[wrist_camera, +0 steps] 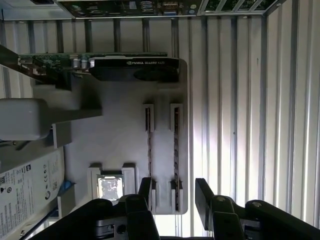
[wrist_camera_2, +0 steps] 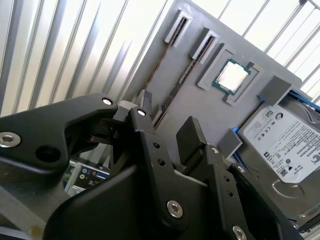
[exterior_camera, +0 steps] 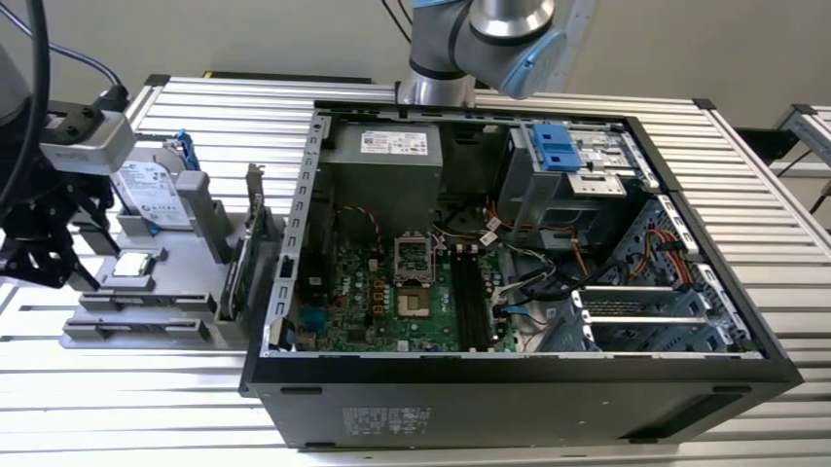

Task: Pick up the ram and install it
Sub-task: 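Pick up the ram and move it above insertion slot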

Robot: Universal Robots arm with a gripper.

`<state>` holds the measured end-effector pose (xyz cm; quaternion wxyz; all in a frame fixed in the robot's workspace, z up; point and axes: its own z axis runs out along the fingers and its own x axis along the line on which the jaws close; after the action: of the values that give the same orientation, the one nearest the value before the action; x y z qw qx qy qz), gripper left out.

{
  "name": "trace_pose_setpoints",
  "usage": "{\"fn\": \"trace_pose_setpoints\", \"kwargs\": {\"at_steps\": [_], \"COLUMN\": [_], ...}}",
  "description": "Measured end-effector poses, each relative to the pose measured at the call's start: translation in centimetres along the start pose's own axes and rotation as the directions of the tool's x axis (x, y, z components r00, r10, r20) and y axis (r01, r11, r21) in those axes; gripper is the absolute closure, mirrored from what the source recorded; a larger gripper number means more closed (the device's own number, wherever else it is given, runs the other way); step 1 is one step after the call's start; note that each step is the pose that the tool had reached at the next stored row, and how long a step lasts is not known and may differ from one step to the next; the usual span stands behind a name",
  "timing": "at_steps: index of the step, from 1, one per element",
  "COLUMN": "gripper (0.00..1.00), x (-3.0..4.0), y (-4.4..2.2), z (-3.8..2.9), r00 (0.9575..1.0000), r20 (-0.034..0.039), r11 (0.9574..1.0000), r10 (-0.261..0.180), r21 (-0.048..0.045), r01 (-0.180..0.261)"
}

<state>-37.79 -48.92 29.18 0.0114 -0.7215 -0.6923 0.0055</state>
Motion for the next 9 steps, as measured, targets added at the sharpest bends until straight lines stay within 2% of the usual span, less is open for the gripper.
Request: {"fn": "trace_pose_setpoints", "kwargs": {"at_steps": [9], "gripper": [0.0], "x": [0.0], "y": [0.02], "z": [0.6], "r00": [1.0], "r20": [0.0007], "r11": [1.0], "r10": [0.0], "r21": [0.0088], "r01": [0.0]}}
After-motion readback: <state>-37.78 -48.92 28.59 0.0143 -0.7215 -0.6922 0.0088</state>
